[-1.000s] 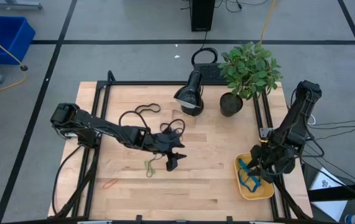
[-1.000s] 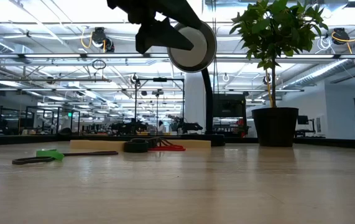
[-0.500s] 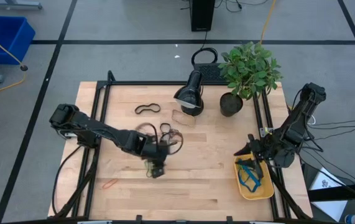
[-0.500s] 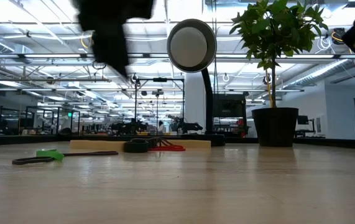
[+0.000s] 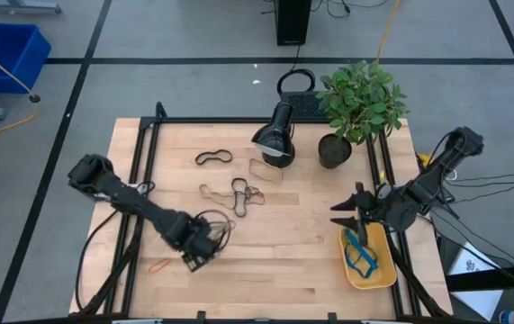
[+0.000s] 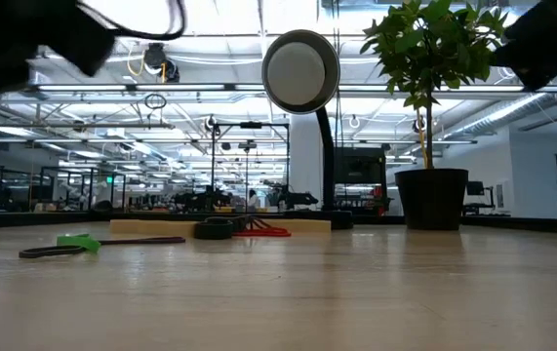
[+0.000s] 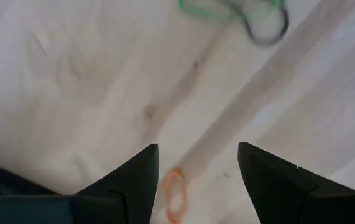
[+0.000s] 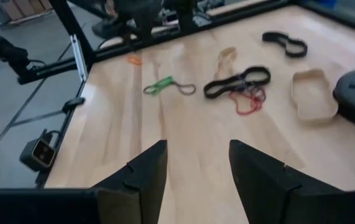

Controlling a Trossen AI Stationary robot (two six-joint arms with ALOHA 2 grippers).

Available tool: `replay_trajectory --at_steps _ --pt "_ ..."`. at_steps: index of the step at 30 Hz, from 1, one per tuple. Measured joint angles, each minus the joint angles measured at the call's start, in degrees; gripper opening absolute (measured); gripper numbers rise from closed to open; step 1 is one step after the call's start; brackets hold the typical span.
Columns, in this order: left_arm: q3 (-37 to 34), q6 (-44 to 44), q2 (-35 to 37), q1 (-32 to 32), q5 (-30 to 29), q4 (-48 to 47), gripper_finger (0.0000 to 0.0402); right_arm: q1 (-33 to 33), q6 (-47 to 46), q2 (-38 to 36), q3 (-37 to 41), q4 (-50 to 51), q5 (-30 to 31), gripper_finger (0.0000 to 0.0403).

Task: Pick and place rubber bands into bin
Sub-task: Put the orange rubber band into the yellow bin

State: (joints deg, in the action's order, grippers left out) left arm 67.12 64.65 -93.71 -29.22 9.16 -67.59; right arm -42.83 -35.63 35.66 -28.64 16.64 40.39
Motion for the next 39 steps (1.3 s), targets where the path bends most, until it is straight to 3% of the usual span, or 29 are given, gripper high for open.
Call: replay_trajectory --at_steps 8,13,23,30,39 --pt "-5.4 12.1 0.0 -6.5 6.5 0.4 0.0225 2.4 5.2 0.0 0.0 -2.5 -0.5 0.0165" --pt "-9.8 16.0 0.1 -8.4 9.3 6.5 0.0225 4.2 5.5 0.0 0.0 -2.4 -4.6 0.0165" --pt "-17.7 17.8 0.1 -9.9 12.0 12.6 0.0225 5.7 4.9 0.0 0.0 -2.3 -6.4 0.0165" --pt "-22.9 17.2 0.5 -9.6 13.6 23.8 0.0225 5.7 4.9 0.0 0.0 -2.2 -6.4 0.0165" --pt "-24.1 14.7 0.4 -9.6 14.6 24.6 0.0207 5.7 4.9 0.0 0.0 -2.2 -6.4 0.0165"
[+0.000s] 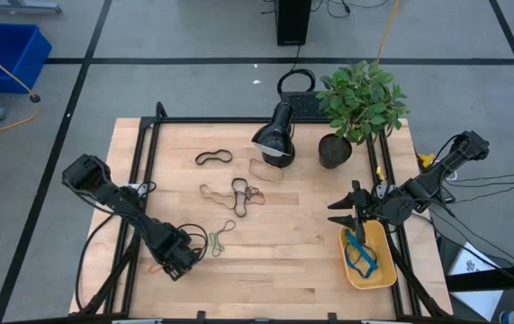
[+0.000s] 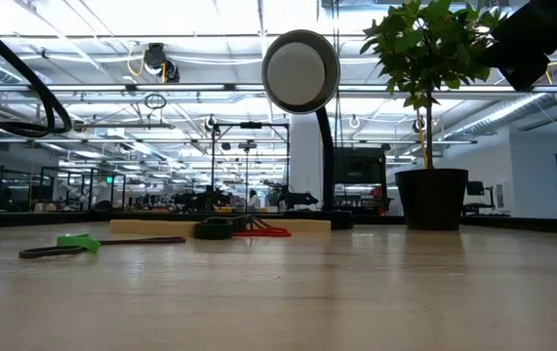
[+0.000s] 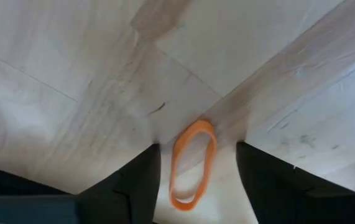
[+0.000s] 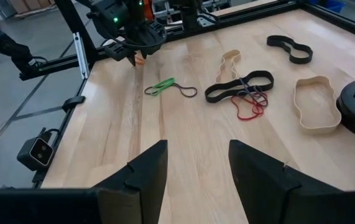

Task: Pick and place rubber bands into bin
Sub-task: Put the orange rubber band into the yellow bin

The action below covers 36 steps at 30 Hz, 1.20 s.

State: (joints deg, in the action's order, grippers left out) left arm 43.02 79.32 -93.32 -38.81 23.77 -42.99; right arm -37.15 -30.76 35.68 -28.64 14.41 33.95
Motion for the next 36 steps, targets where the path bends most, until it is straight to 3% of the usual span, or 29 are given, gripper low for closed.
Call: replay_trajectory --at_steps 15,22,27,29,36 --pt "-0.2 -2.3 -0.2 0.1 0.7 0.2 0.0011 0.0 0.2 0.0 0.0 0.5 0.0 0.0165" --pt "1.7 -3.4 -0.3 1.0 0.8 -0.6 0.0004 0.0 0.2 0.0 0.0 0.5 -0.4 0.0164" --pt "5.6 -5.4 2.1 2.4 -2.3 2.6 0.0003 0.0 0.0 0.0 0.0 -0.1 -3.1 0.0165" --pt "6.5 -5.4 3.6 2.8 -4.6 2.9 0.0004 0.0 0.0 0.0 0.0 -0.7 -4.2 0.0165" --pt "8.6 -8.4 6.9 6.9 -19.9 19.3 0.0004 0.0 0.2 0.0 0.0 -5.2 -4.2 0.0165"
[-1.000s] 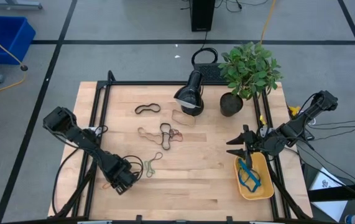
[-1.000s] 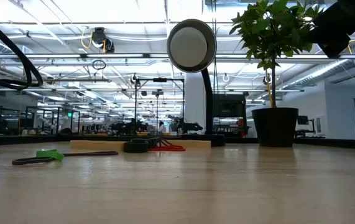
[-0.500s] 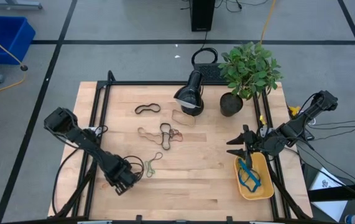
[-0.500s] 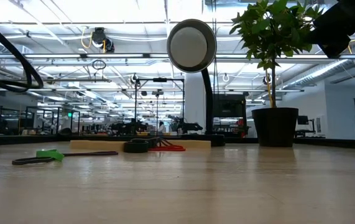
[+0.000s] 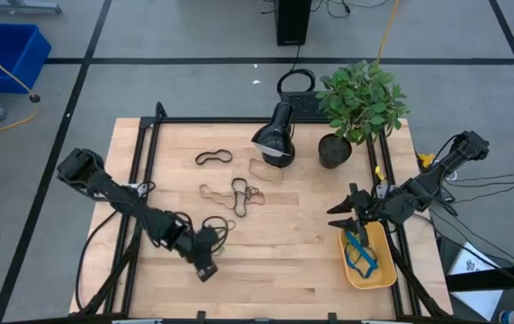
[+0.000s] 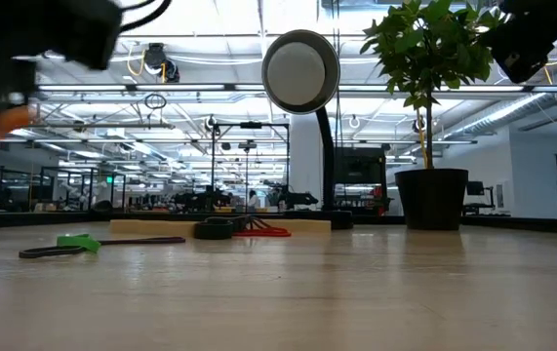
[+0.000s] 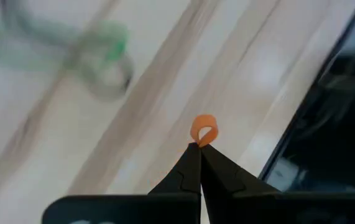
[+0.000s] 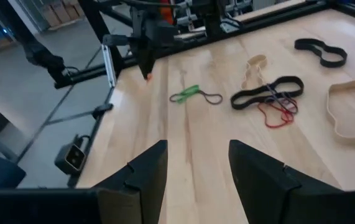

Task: Pick and place rubber bands into bin
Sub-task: Put the orange rubber band into the yellow bin

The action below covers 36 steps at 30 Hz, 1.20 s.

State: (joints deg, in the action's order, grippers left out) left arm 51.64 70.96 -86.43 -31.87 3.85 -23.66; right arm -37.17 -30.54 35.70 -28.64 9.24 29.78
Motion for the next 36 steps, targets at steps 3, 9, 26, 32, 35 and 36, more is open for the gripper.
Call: replay_trajectory --at_steps 3,9,26,32,35,36 --pt "0.9 -4.7 0.2 2.5 -5.5 7.5 0.0002 0.0 0.2 0.0 0.0 -1.4 0.1 0.0165" --pt "1.2 -16.5 -0.9 7.9 -10.0 19.1 0.0002 0.1 1.3 0.2 0.0 -1.7 2.2 0.0164" --pt "2.7 -41.5 -10.2 16.8 -12.1 50.8 0.0003 1.9 16.5 12.8 0.0 -20.5 3.1 0.0165" --pt "6.7 -46.6 -12.0 17.6 -11.8 50.6 0.0004 6.4 18.2 20.3 0.0 -30.5 1.6 0.0165" --pt "8.0 -49.4 -11.8 17.8 -11.8 50.7 0.0004 9.1 18.2 23.8 0.0 -34.5 -3.3 0.0164" --pt "8.3 -50.3 -11.9 17.8 -11.8 50.6 0.0003 9.9 18.2 24.9 0.0 -36.0 -5.1 0.0164"
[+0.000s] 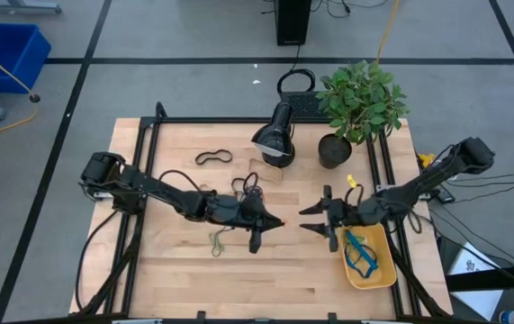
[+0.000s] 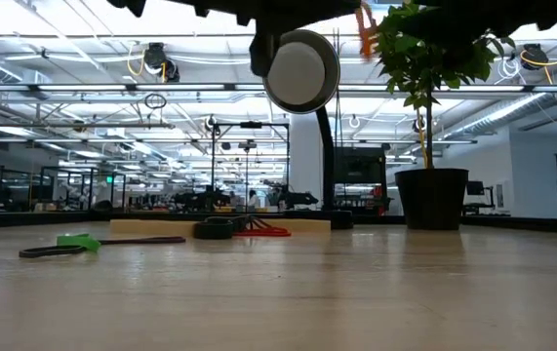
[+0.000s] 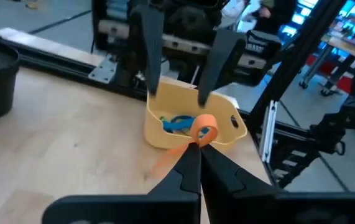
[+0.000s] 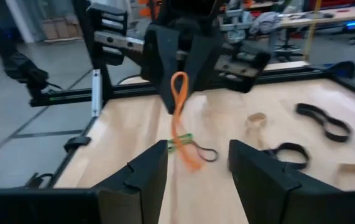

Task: Pick and place rubber bands into bin
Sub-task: Put the orange rubber band into the yellow bin

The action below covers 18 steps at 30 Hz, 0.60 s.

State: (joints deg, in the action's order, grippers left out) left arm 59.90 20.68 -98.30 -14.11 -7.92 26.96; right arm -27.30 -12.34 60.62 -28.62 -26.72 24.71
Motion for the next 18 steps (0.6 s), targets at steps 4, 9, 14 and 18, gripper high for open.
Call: replay_trajectory --at_steps 4,9,14,18 --pt "1.3 -1.6 0.0 0.0 0.0 0.0 0.0006 2.9 0.0 4.2 0.0 -6.9 -5.4 0.0164" --pt "1.3 -2.6 0.0 0.3 -0.1 -0.2 0.0003 5.5 0.0 8.3 0.0 -14.5 -10.0 0.0164" --pt "1.3 -2.4 0.0 0.9 -0.1 -0.1 0.0007 6.7 -1.4 11.4 0.0 -18.2 -12.1 0.0164" --pt "1.3 -2.8 0.0 1.4 -0.1 0.0 0.0003 7.4 -3.3 13.6 0.0 -20.1 -14.6 0.0164"
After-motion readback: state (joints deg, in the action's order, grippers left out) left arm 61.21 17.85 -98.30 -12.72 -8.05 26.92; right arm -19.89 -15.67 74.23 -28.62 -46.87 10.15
